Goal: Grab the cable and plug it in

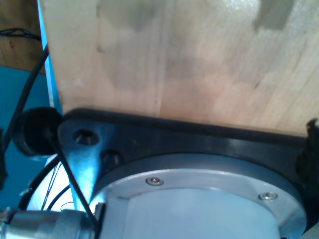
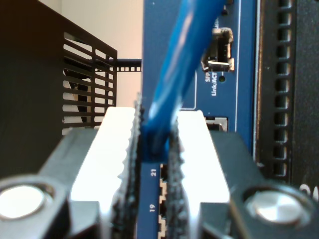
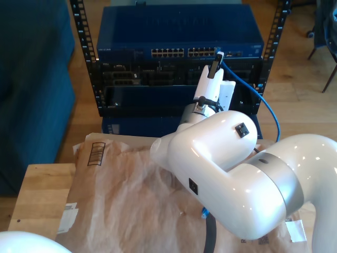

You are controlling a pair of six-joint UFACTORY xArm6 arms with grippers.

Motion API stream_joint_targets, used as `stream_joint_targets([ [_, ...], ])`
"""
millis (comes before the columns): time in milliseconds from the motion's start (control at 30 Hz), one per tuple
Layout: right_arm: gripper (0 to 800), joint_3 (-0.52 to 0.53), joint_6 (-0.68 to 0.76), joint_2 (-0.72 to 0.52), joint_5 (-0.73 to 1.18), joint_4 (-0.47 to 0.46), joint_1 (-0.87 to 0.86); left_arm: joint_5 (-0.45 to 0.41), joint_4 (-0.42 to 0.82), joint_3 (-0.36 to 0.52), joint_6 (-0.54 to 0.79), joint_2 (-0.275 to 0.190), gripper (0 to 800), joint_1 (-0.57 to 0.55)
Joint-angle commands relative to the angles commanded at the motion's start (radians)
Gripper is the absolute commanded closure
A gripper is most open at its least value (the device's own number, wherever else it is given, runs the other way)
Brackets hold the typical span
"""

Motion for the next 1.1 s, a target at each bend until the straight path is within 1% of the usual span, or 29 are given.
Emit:
stream_joint_targets([
  [1100, 800, -0.009, 0.0, 0.006, 0.011, -0.002, -0.008, 0.0, 0.0, 0.0, 0.0, 0.0, 0, 0.0],
])
